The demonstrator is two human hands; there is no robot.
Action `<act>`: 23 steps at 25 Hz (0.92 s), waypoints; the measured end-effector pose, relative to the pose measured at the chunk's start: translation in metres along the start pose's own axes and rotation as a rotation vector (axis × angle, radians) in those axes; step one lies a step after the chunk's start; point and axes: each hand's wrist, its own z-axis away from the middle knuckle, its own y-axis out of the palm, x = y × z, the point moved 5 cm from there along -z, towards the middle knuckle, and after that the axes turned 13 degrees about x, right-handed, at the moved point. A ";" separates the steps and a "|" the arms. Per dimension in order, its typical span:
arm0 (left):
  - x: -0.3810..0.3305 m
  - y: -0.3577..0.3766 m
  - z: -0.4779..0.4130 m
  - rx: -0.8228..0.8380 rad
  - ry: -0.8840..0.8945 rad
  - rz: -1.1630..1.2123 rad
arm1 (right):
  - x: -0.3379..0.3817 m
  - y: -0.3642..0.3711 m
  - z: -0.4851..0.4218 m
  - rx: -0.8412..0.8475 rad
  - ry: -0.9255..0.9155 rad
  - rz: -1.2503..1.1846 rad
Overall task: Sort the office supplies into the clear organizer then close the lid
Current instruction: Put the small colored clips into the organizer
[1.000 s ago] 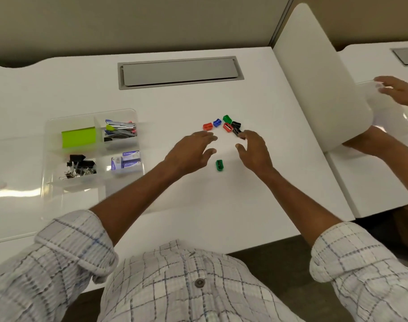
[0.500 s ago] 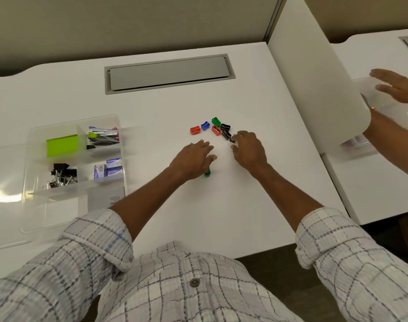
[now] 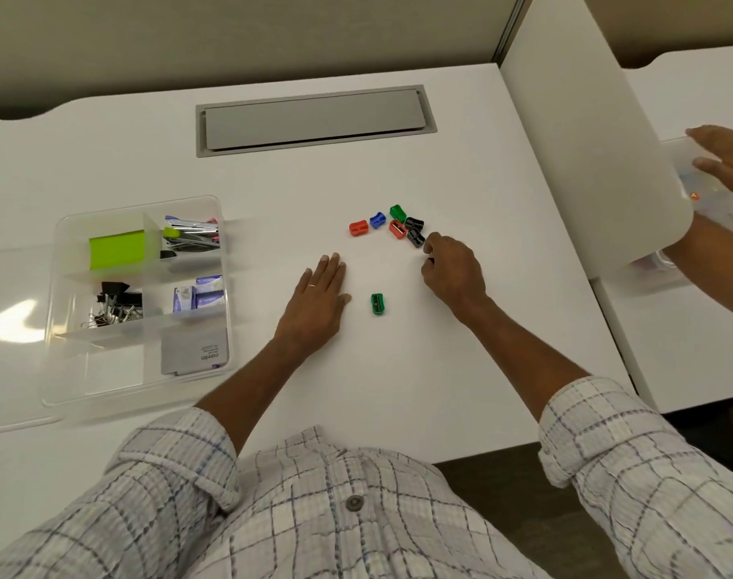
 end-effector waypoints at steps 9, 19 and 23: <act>0.027 0.021 0.045 -0.170 -0.114 0.087 | 0.039 0.005 0.020 0.044 -0.007 -0.472; 0.011 -0.033 0.079 -0.442 0.062 0.577 | 0.118 0.040 0.042 0.434 -0.091 -1.034; 0.019 -0.054 0.093 -0.579 0.148 0.567 | 0.139 0.046 0.049 0.537 -0.163 -1.216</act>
